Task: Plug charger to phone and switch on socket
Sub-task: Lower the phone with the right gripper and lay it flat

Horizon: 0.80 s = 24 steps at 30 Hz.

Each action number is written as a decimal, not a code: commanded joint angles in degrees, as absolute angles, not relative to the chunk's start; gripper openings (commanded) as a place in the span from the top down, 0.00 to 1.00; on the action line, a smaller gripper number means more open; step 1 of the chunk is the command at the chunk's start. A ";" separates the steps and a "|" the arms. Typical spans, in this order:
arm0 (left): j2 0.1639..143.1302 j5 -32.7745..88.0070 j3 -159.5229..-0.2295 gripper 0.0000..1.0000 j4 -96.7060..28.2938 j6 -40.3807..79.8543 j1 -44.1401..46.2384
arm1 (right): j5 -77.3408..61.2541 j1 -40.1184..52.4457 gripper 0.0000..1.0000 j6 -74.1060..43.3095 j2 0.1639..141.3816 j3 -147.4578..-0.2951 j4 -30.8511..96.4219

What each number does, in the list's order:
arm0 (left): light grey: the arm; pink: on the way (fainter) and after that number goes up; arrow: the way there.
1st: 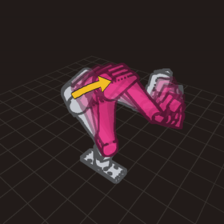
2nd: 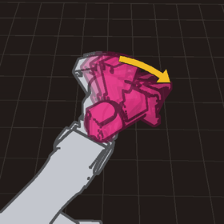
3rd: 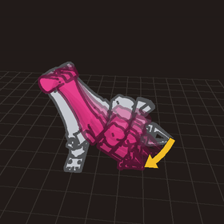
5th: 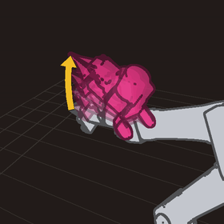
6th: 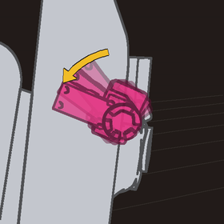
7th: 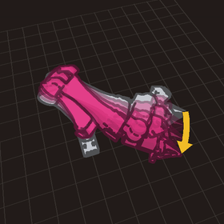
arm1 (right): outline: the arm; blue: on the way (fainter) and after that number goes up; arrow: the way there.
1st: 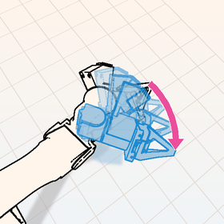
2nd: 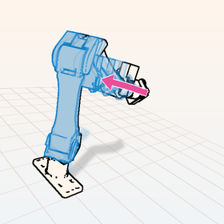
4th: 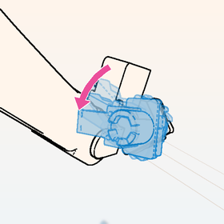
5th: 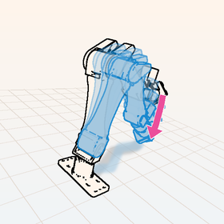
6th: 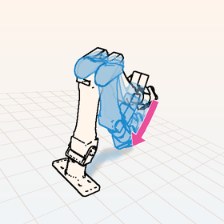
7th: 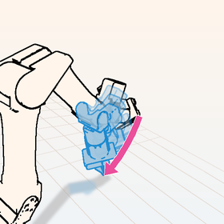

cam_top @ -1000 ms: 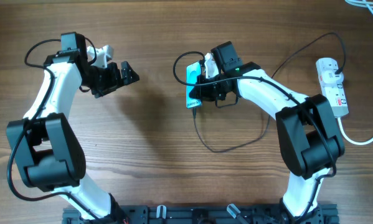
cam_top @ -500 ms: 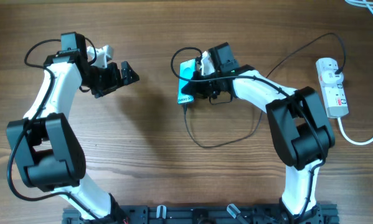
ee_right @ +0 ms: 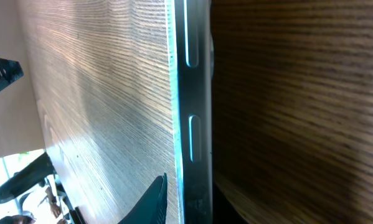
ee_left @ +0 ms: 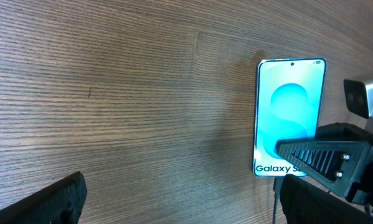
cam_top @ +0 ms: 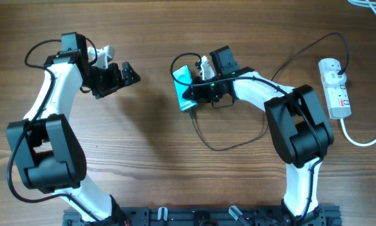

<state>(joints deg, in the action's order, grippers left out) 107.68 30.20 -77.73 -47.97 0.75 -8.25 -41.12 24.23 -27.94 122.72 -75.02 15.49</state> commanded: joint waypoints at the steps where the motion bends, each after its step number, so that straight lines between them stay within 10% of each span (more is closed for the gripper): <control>1: 107.57 29.89 -78.00 0.00 -47.97 0.84 -8.25 | -39.53 24.58 0.80 -26.94 123.46 -75.31 17.06; 17: 107.57 29.89 -78.00 0.00 -47.97 0.84 -8.25 | -34.54 24.58 0.64 -27.16 123.46 -75.31 27.07; 24: 107.57 29.89 -78.00 0.00 -47.97 0.84 -8.25 | -34.54 24.58 0.35 -27.20 123.46 -75.31 27.29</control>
<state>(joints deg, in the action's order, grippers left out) 107.68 30.20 -77.73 -47.94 0.75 -8.25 -40.05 24.47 -27.11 121.69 -76.66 26.11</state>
